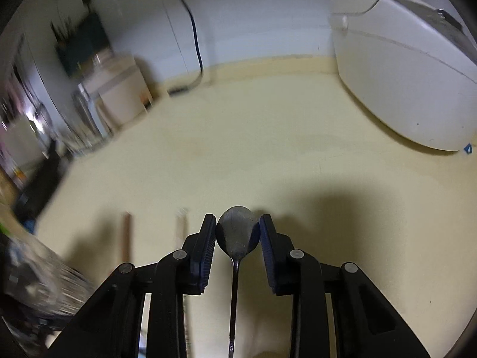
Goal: Organize utensils
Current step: 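Close the right gripper on the metal spoon and lift it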
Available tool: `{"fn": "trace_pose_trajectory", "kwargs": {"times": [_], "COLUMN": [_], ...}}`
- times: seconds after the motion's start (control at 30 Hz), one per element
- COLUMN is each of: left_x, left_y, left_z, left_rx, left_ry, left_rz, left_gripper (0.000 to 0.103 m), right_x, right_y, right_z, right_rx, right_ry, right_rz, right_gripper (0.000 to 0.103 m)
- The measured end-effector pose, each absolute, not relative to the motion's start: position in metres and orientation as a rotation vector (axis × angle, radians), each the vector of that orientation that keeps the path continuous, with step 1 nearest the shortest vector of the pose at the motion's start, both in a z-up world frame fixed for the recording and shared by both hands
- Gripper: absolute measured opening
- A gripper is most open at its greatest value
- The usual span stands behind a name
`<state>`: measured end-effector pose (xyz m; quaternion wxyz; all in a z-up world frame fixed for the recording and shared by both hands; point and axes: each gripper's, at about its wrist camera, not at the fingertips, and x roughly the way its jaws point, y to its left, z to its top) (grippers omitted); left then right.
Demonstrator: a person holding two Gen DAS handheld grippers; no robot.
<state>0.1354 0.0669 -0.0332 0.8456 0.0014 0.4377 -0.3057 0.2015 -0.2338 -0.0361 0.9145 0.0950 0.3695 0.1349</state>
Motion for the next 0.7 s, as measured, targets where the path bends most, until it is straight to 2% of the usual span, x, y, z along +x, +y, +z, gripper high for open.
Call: {"fn": "trace_pose_trajectory", "kwargs": {"times": [0.37,0.7], "left_x": [0.136,0.136], "left_y": [0.066,0.066], "left_z": [-0.034,-0.033], "left_rx": [0.008,0.009], "left_ry": [0.923,0.923], "left_rz": [-0.643,-0.642], "left_gripper": [0.077,0.077], "right_x": [0.145,0.114], "right_y": [-0.239,-0.239], "right_z": [0.023,0.051], "right_rx": [0.224,0.191], "right_ry": [0.46,0.322], "right_rz": [0.31,0.258], "right_gripper": [0.03,0.03]}}
